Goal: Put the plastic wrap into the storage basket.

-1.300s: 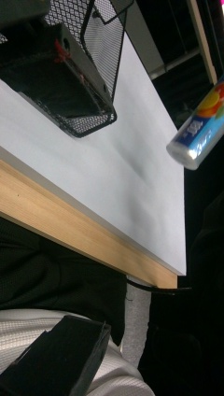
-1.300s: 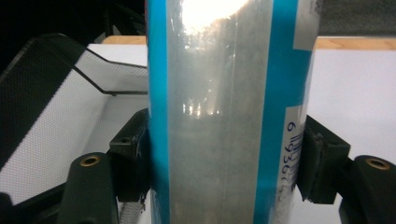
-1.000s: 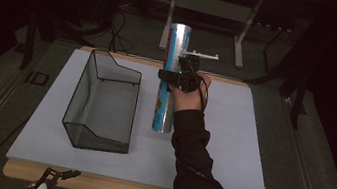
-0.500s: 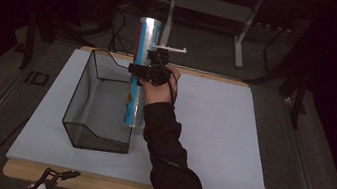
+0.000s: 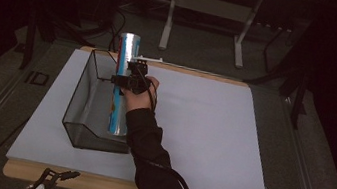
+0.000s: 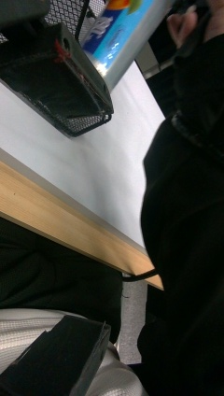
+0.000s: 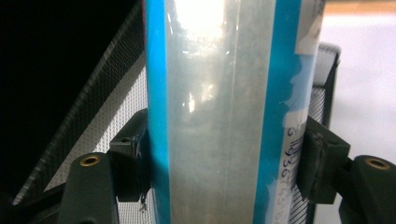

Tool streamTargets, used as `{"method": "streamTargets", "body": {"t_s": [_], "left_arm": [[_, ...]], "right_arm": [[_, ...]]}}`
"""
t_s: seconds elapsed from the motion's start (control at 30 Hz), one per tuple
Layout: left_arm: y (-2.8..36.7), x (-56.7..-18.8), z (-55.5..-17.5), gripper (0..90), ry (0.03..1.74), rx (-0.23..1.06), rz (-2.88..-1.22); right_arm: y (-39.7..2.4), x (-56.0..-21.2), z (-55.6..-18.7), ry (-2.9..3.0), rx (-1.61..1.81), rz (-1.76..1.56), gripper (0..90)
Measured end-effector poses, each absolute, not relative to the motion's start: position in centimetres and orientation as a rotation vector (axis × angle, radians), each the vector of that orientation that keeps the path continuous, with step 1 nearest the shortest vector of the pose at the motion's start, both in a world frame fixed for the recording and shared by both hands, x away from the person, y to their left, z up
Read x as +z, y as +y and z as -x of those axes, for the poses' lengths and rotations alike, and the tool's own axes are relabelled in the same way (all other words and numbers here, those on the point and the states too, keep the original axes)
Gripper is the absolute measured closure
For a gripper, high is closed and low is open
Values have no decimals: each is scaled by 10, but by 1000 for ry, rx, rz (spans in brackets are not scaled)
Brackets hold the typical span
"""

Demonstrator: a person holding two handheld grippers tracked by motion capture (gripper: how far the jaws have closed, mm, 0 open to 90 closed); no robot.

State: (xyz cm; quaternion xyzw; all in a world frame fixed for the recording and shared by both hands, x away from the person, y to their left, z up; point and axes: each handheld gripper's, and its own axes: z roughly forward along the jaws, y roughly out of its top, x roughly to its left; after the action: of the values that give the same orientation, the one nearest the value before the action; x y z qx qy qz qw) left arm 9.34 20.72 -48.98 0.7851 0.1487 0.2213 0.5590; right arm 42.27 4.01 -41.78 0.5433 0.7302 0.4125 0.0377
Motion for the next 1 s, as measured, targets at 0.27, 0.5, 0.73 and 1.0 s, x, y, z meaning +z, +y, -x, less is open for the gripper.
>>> {"method": "streamTargets", "body": {"t_s": [0.27, 0.5, 0.73, 1.0], "left_arm": [[207, -490, -93, 1, 348, 523, -1851], [207, -490, -93, 1, 349, 522, -1849], [208, -490, -93, 1, 348, 523, -1848], [208, -489, -93, 1, 347, 520, -1846]], "right_arm": [[46, -450, -422, 2276, 1158, -1710, 318], [48, -459, -421, 2259, 1137, -1706, 316], [54, -470, -421, 2223, 1112, -1704, 315], [59, -478, -422, 2200, 1069, -1701, 311]]}}
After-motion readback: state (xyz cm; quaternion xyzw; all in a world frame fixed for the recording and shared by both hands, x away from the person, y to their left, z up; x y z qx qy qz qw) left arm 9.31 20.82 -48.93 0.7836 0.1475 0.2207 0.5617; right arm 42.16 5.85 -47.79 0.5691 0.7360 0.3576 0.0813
